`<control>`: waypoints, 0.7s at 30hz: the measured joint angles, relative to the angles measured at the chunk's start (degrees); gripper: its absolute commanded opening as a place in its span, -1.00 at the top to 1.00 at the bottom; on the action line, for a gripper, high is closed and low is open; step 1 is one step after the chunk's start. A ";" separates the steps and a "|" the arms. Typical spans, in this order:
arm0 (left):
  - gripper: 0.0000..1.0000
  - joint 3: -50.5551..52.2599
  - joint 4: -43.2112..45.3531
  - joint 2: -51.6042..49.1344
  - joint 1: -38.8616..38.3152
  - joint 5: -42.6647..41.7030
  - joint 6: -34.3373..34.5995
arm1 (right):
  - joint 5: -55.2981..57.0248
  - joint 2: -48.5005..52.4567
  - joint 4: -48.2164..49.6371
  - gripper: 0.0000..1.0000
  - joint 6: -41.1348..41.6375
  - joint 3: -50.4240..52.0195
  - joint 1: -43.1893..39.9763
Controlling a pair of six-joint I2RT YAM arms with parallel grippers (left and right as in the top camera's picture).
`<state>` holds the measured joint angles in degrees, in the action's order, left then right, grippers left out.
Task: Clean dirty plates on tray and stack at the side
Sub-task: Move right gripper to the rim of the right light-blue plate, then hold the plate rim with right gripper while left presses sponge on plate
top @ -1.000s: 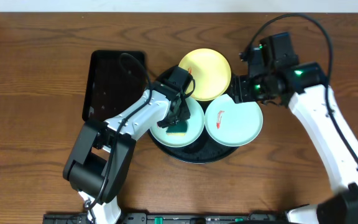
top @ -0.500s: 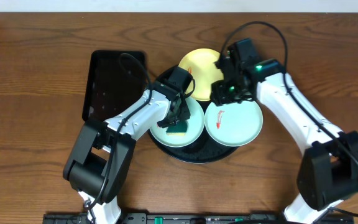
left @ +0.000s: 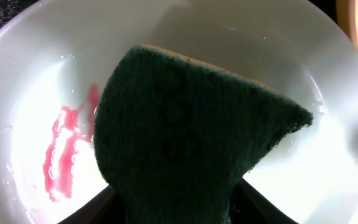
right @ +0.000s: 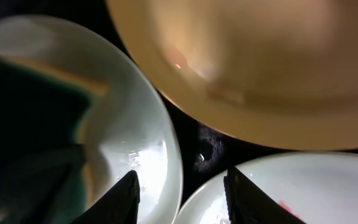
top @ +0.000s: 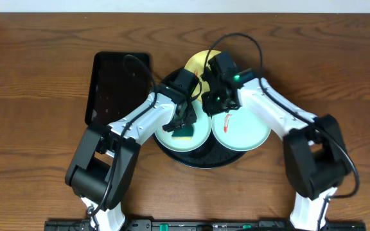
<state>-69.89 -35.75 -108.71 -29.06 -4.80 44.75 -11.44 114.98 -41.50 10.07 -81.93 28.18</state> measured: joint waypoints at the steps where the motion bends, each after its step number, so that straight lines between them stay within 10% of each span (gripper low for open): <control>1: 0.04 0.00 0.00 0.00 0.00 -0.02 0.00 | 0.02 0.44 -0.02 0.14 0.00 0.04 0.02; 21: 0.04 0.00 0.02 0.00 0.00 -0.02 0.00 | 0.33 2.89 1.92 0.36 0.48 0.04 1.70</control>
<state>-69.89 -35.73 -108.71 -29.06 -4.82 44.75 -11.11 117.86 -39.57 10.55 -81.89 29.89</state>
